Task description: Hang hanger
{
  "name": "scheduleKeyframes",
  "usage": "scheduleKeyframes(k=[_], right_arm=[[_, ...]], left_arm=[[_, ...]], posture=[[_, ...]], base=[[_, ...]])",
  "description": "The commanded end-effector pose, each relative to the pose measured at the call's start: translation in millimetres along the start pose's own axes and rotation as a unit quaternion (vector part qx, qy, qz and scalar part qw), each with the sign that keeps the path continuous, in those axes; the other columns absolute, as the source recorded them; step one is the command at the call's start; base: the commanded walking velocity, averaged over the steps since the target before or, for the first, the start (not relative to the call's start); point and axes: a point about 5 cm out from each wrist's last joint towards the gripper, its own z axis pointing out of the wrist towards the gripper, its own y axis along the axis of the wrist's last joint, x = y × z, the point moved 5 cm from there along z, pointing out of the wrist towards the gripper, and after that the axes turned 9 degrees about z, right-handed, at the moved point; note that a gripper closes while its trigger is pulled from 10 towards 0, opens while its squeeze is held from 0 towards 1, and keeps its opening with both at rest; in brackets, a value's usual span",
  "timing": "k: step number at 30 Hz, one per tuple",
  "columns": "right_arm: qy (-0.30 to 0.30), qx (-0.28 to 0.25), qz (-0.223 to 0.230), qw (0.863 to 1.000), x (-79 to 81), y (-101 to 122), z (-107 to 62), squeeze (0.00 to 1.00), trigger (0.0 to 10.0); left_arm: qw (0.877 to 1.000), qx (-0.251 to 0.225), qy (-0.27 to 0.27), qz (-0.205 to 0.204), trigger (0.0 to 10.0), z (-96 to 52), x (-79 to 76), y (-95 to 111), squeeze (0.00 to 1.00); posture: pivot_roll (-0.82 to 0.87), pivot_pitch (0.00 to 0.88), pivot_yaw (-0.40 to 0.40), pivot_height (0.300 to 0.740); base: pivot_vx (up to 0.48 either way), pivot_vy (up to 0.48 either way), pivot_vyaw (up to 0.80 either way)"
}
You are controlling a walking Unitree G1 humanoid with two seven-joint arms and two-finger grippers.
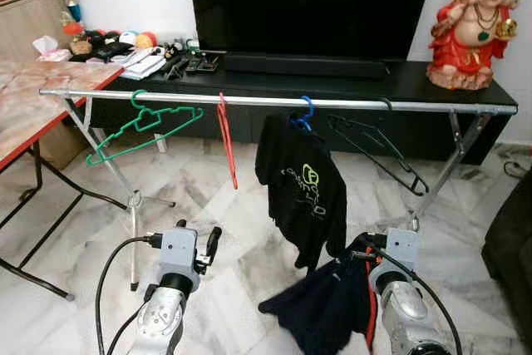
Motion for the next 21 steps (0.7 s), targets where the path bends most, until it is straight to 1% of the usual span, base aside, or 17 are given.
scheduleKeyframes(k=[1, 9, 12, 13, 15, 21], right_arm=[[0.009, -0.004, -0.006, 1.0, 2.0, 1, -0.2, 0.0, 10.0], [0.031, -0.002, -0.017, 0.999, 6.7, -4, -3.0, 0.0, 10.0], [0.04, -0.004, -0.022, 0.999, 9.4, -4, -3.5, 0.0, 10.0], [0.042, -0.004, -0.021, 0.999, 10.3, -4, -3.5, 0.0, 10.0], [0.041, -0.003, -0.009, 0.999, 10.3, -5, -3.5, 0.0, 10.0], [0.045, -0.011, 0.0, 0.999, 13.5, 0, -1.2, 0.0, 10.0]], left_arm=[[1.0, -0.004, -0.001, -0.006, 10.0, 2.7, 1.3, 4, 0.0], [1.0, -0.007, -0.004, -0.006, 10.0, 5.1, 1.3, 7, 0.0], [1.0, -0.006, -0.005, -0.005, 10.0, 5.1, 2.1, 7, 0.0], [1.0, -0.006, -0.005, -0.006, 10.0, 5.1, 2.3, 7, 0.0], [1.0, -0.006, -0.006, -0.005, 10.0, 5.1, 2.0, 7, 0.0], [1.0, -0.009, -0.008, -0.003, 10.0, 6.2, 3.5, 10, 0.0]], posture=[[0.0, 0.0, 0.052, 0.74], [-0.01, 0.0, 0.062, 0.74], [-0.01, 0.0, 0.069, 0.74], [-0.01, 0.0, 0.071, 0.74], [-0.01, 0.0, 0.073, 0.74], [0.0, 0.0, 0.076, 0.74]], base=[[0.3, 0.0, 0.0], [0.303, 0.0, 0.0], [0.305, 0.0, 0.67], [0.307, 0.0, 0.73], [0.304, 0.0, 0.0], [0.306, 0.0, 0.0]])
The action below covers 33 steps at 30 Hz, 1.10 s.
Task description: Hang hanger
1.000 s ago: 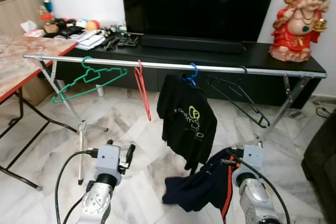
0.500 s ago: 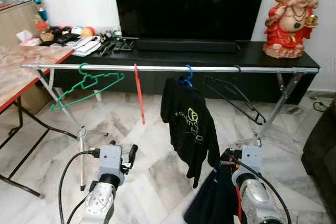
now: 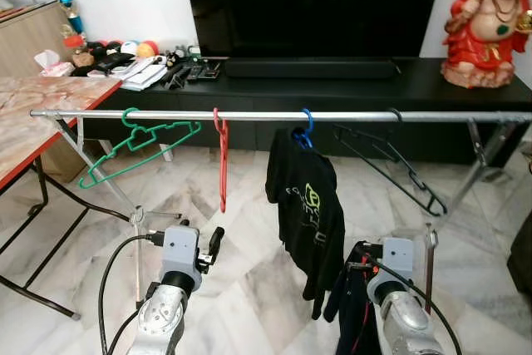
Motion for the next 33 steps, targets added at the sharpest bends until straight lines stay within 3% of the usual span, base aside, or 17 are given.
scheduleKeyframes(k=[1, 15, 23, 33], right_arm=[[0.022, -0.024, 0.005, 0.999, 14.4, 14, 6.3, 0.0, 10.0], [0.023, -0.023, 0.016, 0.999, 15.7, 12, 5.9, 0.0, 10.0], [0.025, -0.024, 0.011, 0.999, 13.5, 14, 6.2, 0.0, 10.0], [0.042, -0.024, 0.002, 0.999, 21.6, 14, 7.0, 0.0, 10.0]], left_arm=[[1.0, 0.001, 0.007, 0.007, 10.0, 0.9, 8.9, 1, 0.0], [1.0, -0.015, 0.007, 0.01, 10.0, 5.4, 12.6, 11, 0.0], [0.999, -0.031, 0.007, -0.003, 10.0, 6.3, 12.9, 17, 0.0], [0.999, -0.044, 0.017, -0.017, 10.0, 1.6, 16.4, 21, 0.0]], posture=[[0.0, 0.0, 0.075, 0.74], [0.0, 0.0, 0.075, 0.74], [0.0, 0.0, 0.067, 0.74], [0.01, 0.0, 0.058, 0.74]], base=[[0.307, 0.0, 0.0], [0.306, 0.0, 0.0], [0.305, 0.0, -0.69], [0.208, 0.0, 0.0]])
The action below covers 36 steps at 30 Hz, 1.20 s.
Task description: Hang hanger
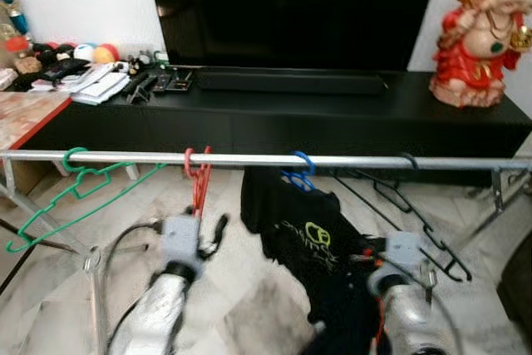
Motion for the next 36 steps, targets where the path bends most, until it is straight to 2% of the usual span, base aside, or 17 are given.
scheduleKeyframes(k=[1, 8, 10, 12, 15, 18, 22, 24, 29, 30, 32, 36], right_arm=[[-0.002, -0.014, -0.01, 1.0, -6.5, 9, 0.1, 0.0, 10.0], [-0.002, -0.011, -0.012, 1.0, -6.6, 8, -0.1, 0.0, 10.0], [-0.007, -0.005, -0.013, 1.0, -8.7, 2, -2.5, 0.0, 10.0], [-0.007, -0.001, -0.013, 1.0, -8.2, -1, -3.5, 0.0, 10.0], [-0.001, 0.008, -0.016, 1.0, -5.8, -6, -4.5, 0.0, 10.0], [0.002, 0.009, -0.018, 1.0, -4.1, -6, -4.4, 0.0, 10.0], [0.003, 0.003, -0.017, 1.0, -2.5, -4, -3.6, 0.0, 10.0], [0.003, 0.001, -0.015, 1.0, -2.7, -4, -3.8, 0.0, 10.0], [-0.006, 0.002, -0.01, 1.0, -8.2, -7, -7.2, 0.0, 10.0], [-0.027, 0.011, 0.002, 1.0, -18.2, -17, -14.2, 0.0, 10.0], [-0.039, 0.023, 0.011, 0.999, -24.5, -29, -22.2, 0.0, 10.0], [-0.04, 0.039, 0.004, 0.998, -25.7, -39, -27.4, 0.0, 10.0]], left_arm=[[1.0, -0.021, 0.005, -0.006, 10.0, 3.5, -1.2, 11, 0.0], [1.0, -0.031, 0.001, 0.003, 10.0, -2.6, 0.9, 18, 0.0], [1.0, -0.008, 0.021, 0.007, 10.0, -17.7, 15.6, 12, 0.0], [0.999, 0.013, 0.036, 0.014, 10.0, -20.2, 24.5, 5, 0.0], [0.997, 0.047, 0.058, 0.013, 10.0, -13.3, 39.1, -2, 0.0], [0.998, 0.024, 0.053, -0.016, 10.0, 4.3, 44.0, 14, 0.0], [0.999, -0.003, 0.034, -0.005, 10.0, 25.3, 45.3, 33, 0.0], [0.999, -0.014, 0.035, -0.005, 10.0, 26.2, 45.2, 37, 0.0], [0.999, -0.03, 0.031, -0.006, 10.0, 21.4, 39.0, 42, 0.0], [0.999, -0.04, 0.031, 0.007, 10.0, 9.3, 32.4, 41, 0.0], [0.998, -0.042, 0.04, 0.006, 10.0, -4.6, 29.1, 40, 0.0], [0.998, -0.039, 0.049, -0.001, 10.0, -10.4, 29.7, 38, 0.0]], posture=[[0.01, 0.0, 0.058, 0.74], [0.01, 0.0, 0.063, 0.74], [0.02, 0.0, 0.063, 0.74], [0.03, 0.0, 0.059, 0.74], [0.03, 0.0, 0.053, 0.74], [0.03, 0.0, 0.052, 0.74], [0.01, 0.0, 0.06, 0.74], [0.0, 0.0, 0.065, 0.74], [0.0, 0.0, 0.063, 0.74], [0.0, 0.0, 0.056, 0.74], [0.0, 0.0, 0.05, 0.74], [0.01, 0.0, 0.047, 0.74]], base=[[0.0, 0.0, 0.0], [0.0, 0.0, 0.0], [0.0, 0.0, 0.0], [0.0, 0.0, 0.0], [0.0, 0.0, 0.0], [0.0, 0.0, 0.0], [0.0, 0.0, 0.0], [0.0, 0.0, 0.0], [0.0, 0.0, 0.0], [0.0, 0.0, 0.0], [0.0, 0.0, 0.0], [0.0, 0.0, 0.0]])
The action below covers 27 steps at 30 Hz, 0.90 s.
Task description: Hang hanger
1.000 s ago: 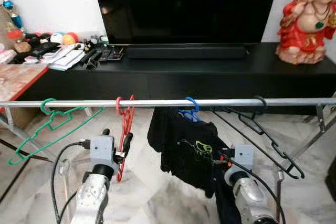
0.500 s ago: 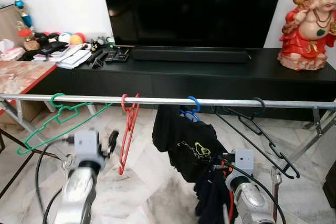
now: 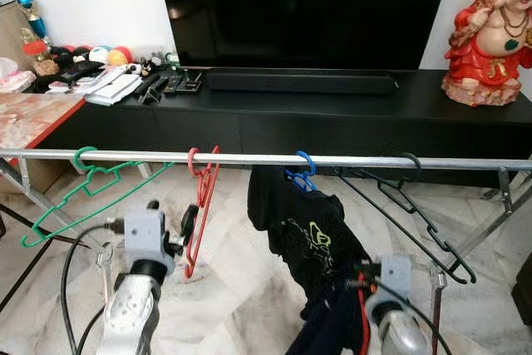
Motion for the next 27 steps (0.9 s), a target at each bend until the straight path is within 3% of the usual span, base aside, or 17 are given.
scheduleKeyframes(k=[1, 3, 6, 15, 27], right_arm=[[-0.006, 0.005, -0.002, 1.0, -0.9, -5, -1.9, 0.0, 10.0], [-0.038, 0.01, 0.02, 0.999, -12.2, -10, -5.5, 0.0, 10.0], [-0.049, -0.004, 0.034, 0.998, -16.2, -4, -4.8, 0.0, 10.0], [-0.024, -0.039, 0.003, 0.999, -6.4, 24, 6.4, 0.0, 10.0], [-0.01, -0.033, -0.007, 0.999, 3.4, 18, 6.6, 0.0, 10.0]], left_arm=[[1.0, -0.019, 0.011, 0.002, 10.0, 0.6, 3.5, 12, 0.0], [1.0, -0.023, 0.015, 0.0, 10.0, 0.8, 3.7, 15, 0.0], [0.999, -0.026, 0.018, -0.001, 10.0, 1.5, 4.9, 16, 0.0], [0.999, -0.033, 0.019, -0.003, 10.0, 7.2, 5.0, 21, 0.0], [0.999, -0.045, 0.015, 0.009, 10.0, 8.4, 3.3, 29, 0.0]], posture=[[0.01, 0.0, 0.046, 0.74], [0.01, 0.0, 0.05, 0.74], [0.0, 0.0, 0.051, 0.74], [0.0, 0.0, 0.052, 0.74], [0.01, 0.0, 0.052, 0.74]], base=[[0.0, 0.0, 0.0], [0.0, 0.0, 0.0], [0.0, 0.0, 0.0], [0.3, 0.0, 0.0], [0.303, 0.0, 0.0]])
